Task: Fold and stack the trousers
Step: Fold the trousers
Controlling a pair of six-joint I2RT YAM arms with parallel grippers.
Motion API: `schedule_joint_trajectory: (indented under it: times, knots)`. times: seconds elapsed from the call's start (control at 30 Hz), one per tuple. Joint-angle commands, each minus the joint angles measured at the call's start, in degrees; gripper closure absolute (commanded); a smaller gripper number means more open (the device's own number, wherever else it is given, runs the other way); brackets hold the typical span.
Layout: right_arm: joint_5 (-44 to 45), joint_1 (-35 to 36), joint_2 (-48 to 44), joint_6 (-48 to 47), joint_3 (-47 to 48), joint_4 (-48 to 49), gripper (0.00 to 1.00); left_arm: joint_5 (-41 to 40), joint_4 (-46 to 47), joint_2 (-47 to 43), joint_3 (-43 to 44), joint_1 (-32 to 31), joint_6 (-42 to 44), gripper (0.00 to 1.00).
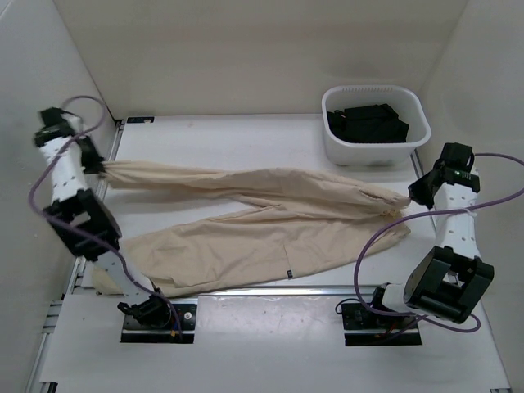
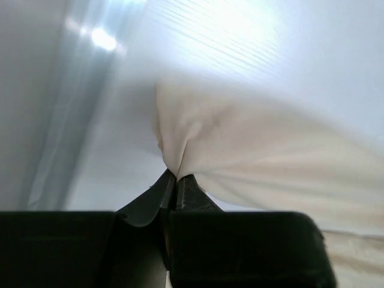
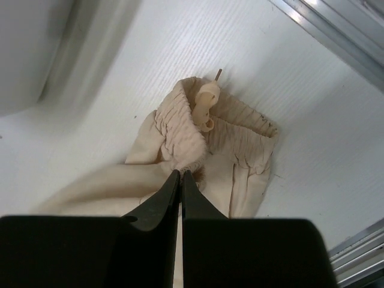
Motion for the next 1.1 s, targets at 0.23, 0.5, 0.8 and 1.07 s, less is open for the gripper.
schedule_joint_trajectory:
  times: [0.23, 0.5, 0.8, 1.07]
  knots:
    - [1.71, -4.44, -1.85, -5.32, 5.42, -7.06, 1.00, -9.15, 2.65, -36.06, -24.74, 27.49, 0.25, 0.86]
    - [-0.74, -6.82, -2.99, -5.32, -4.16, -4.34, 1.00, -9.85, 12.06, -51.10, -50.94, 33.13, 0.25, 0.86]
    - [-8.38, -6.82, 1.39, -0.85, 6.61, -4.34, 1.00, 0.16, 7.07, -39.18, -27.78, 32.17, 0.25, 0.86]
    - [-9.45, -7.34, 4.57, -1.01, 14.47, -7.24, 1.00, -1.83, 3.63, -41.60, -26.91, 28.64, 0.25, 0.86]
